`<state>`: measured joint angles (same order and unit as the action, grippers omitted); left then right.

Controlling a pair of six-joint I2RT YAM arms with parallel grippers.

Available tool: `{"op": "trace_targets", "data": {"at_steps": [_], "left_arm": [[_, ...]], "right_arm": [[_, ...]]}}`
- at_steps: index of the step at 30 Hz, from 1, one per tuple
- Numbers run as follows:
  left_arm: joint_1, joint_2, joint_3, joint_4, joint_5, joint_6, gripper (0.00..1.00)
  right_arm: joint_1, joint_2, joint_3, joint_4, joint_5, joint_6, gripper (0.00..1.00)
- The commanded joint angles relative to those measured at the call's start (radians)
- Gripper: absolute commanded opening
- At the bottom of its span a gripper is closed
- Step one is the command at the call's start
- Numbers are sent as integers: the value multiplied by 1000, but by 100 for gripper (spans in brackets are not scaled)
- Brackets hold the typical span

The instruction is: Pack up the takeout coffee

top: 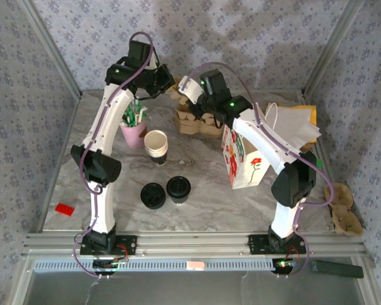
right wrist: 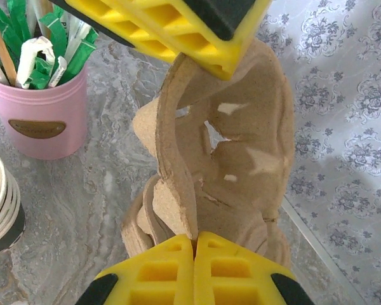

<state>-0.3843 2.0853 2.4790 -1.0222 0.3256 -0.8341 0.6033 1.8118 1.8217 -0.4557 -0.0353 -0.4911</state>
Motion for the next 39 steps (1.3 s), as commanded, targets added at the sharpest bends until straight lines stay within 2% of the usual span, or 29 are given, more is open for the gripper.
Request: {"op": "trace_targets", "data": {"at_steps": [1, 9, 15, 20, 23, 30, 33, 39], "left_arm": [[-11, -21, 34, -5, -2, 24, 0], [-60, -92, 33, 7, -49, 91, 0], [-115, -208, 8, 3, -174, 169, 0], [-184, -359, -99, 48, -262, 285, 0], [-220, -447, -166, 72, -288, 339, 0], [-267, -609, -290, 127, -266, 403, 0], [-299, -635, -297, 127, -268, 405, 0], [-363, -630, -285, 117, -301, 383, 0]], "right_arm": [[7, -4, 20, -19, 56, 13, 14], [6, -133, 30, -44, 65, 163, 39], [-7, -251, 73, -98, 28, 408, 54], [-29, -332, 130, -229, -42, 709, 54], [-52, -391, 106, -253, -86, 901, 53], [-46, -577, -122, -90, -147, 1150, 57], [-11, -625, -181, -71, -138, 1204, 61], [89, -630, -222, -26, -79, 1218, 63]]}}
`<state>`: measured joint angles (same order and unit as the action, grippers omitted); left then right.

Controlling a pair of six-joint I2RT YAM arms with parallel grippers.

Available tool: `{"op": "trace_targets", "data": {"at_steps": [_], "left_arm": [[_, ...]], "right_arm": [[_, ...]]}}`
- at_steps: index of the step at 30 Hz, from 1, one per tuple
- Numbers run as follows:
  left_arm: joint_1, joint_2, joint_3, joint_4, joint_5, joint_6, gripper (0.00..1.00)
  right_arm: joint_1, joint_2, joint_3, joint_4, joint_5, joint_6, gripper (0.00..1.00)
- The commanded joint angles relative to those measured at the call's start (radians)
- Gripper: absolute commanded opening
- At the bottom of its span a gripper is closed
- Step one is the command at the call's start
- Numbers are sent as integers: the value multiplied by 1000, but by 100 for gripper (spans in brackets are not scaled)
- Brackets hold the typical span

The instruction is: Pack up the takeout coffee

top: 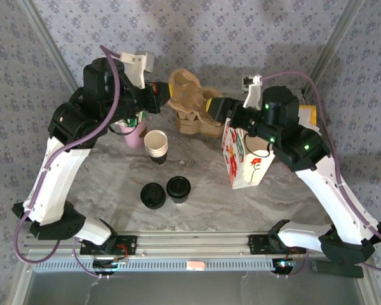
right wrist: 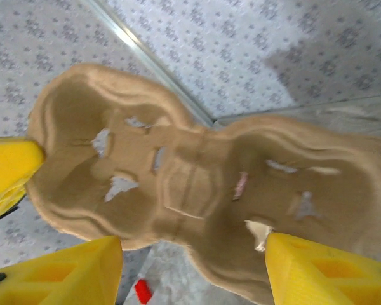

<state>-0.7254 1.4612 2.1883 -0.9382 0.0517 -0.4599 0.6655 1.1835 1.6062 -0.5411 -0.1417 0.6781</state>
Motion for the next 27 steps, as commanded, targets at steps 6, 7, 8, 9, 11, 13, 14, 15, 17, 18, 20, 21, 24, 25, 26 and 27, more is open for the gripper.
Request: {"op": "trace_targets", "data": {"at_steps": [6, 7, 8, 9, 11, 13, 14, 15, 17, 18, 20, 21, 24, 25, 26, 27], "left_arm": [[-81, 4, 28, 18, -83, 7, 0], [-90, 4, 28, 20, -91, 7, 0], [-98, 6, 28, 22, -95, 7, 0], [-103, 6, 28, 22, -102, 7, 0], [-117, 7, 28, 28, -120, 7, 0], [-124, 7, 28, 33, -131, 9, 0], [-129, 8, 27, 39, -137, 9, 0], [-131, 8, 25, 43, -137, 9, 0], [-138, 14, 29, 45, -139, 10, 0], [-143, 16, 31, 46, -142, 12, 0], [-148, 21, 33, 49, -145, 13, 0], [-150, 23, 33, 51, -144, 12, 0], [-154, 28, 34, 55, -145, 13, 0], [-154, 29, 36, 57, -148, 13, 0], [-154, 29, 34, 58, -149, 13, 0], [-154, 28, 34, 59, -151, 13, 0]], "right_arm": [[46, 6, -22, 80, 81, 59, 66], [46, 7, -27, 86, 88, 63, 67], [46, 9, -31, 93, 90, 67, 68], [47, 11, -34, 92, 94, 71, 68], [50, 17, -36, 89, 103, 75, 68], [55, 21, -38, 83, 118, 78, 69], [58, 24, -41, 83, 125, 79, 70], [59, 25, -44, 84, 128, 82, 70], [60, 32, -46, 93, 127, 82, 70], [60, 38, -44, 93, 128, 83, 70], [62, 47, -39, 95, 133, 80, 70], [63, 51, -38, 98, 135, 80, 70], [62, 66, -31, 102, 142, 74, 70], [62, 71, -27, 101, 144, 74, 69], [62, 76, -24, 100, 146, 70, 68], [61, 81, -20, 100, 148, 68, 68]]}}
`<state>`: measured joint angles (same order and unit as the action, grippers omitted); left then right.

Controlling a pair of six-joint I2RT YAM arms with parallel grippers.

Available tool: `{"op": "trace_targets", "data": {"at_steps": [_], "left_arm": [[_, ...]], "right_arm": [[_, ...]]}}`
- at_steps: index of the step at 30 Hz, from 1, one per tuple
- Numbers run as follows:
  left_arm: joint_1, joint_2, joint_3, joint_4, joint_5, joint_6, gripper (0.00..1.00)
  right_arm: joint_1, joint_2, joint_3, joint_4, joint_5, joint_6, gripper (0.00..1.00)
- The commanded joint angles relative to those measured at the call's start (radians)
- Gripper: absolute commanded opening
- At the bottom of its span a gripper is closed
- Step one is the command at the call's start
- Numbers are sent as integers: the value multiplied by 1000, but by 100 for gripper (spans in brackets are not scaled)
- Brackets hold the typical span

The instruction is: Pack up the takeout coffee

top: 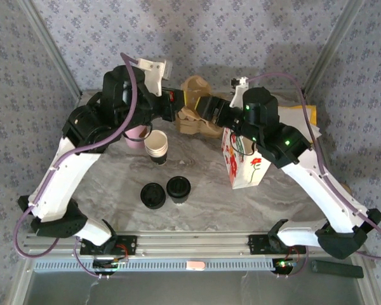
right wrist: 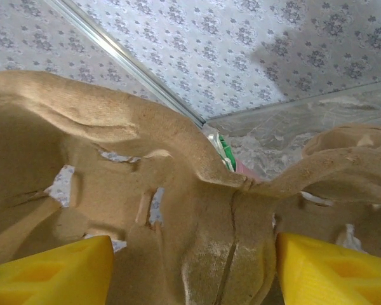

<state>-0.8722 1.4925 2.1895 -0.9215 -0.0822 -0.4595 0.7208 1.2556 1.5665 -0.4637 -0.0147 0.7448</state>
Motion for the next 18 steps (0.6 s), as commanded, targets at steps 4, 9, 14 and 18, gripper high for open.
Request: {"op": "trace_targets", "data": {"at_steps": [4, 9, 14, 18], "left_arm": [[-9, -3, 33, 47, -27, 18, 0], [-8, -11, 28, 54, -46, 25, 0], [-9, -1, 29, 58, -31, 19, 1], [-9, 4, 27, 62, -24, 15, 2]], "right_arm": [[5, 19, 20, 17, 39, -2, 66], [-7, 13, 0, 21, 52, 5, 66], [-16, 22, -2, 47, 21, 13, 60], [-21, 31, -1, 59, 10, 26, 55]]}}
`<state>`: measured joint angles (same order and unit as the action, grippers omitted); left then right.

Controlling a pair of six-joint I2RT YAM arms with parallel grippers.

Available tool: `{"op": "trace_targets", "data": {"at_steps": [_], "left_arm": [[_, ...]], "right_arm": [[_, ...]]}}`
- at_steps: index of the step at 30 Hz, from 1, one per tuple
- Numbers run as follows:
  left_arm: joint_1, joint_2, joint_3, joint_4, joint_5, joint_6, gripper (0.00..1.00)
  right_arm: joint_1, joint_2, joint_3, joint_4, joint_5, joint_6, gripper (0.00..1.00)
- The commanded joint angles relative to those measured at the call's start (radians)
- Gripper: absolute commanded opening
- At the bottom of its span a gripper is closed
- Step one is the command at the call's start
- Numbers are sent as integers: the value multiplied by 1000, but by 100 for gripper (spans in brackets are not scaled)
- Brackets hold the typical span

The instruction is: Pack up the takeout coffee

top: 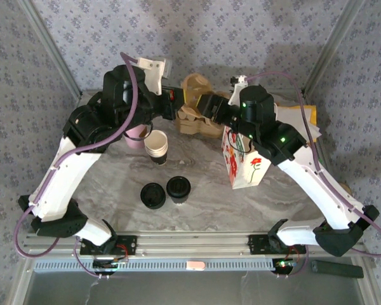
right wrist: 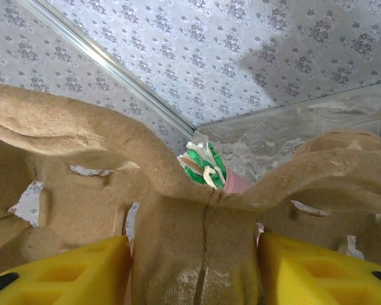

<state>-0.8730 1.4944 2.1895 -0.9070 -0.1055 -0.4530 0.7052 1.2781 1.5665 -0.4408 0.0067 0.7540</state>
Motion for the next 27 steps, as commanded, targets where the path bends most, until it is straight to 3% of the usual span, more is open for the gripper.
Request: {"op": "trace_targets", "data": {"at_steps": [1, 15, 21, 27], "left_arm": [[-8, 3, 26, 49, 0, 8, 2], [-10, -4, 27, 62, -11, 10, 2], [-10, 0, 27, 60, -21, 5, 4], [-10, 7, 37, 56, -41, -4, 13]], "right_arm": [[-6, 8, -5, 41, -11, 23, 54], [-36, 19, -34, 56, -36, 53, 58], [-51, 17, -41, 78, -96, 49, 52], [-61, -15, -78, 102, -106, 48, 48]]}}
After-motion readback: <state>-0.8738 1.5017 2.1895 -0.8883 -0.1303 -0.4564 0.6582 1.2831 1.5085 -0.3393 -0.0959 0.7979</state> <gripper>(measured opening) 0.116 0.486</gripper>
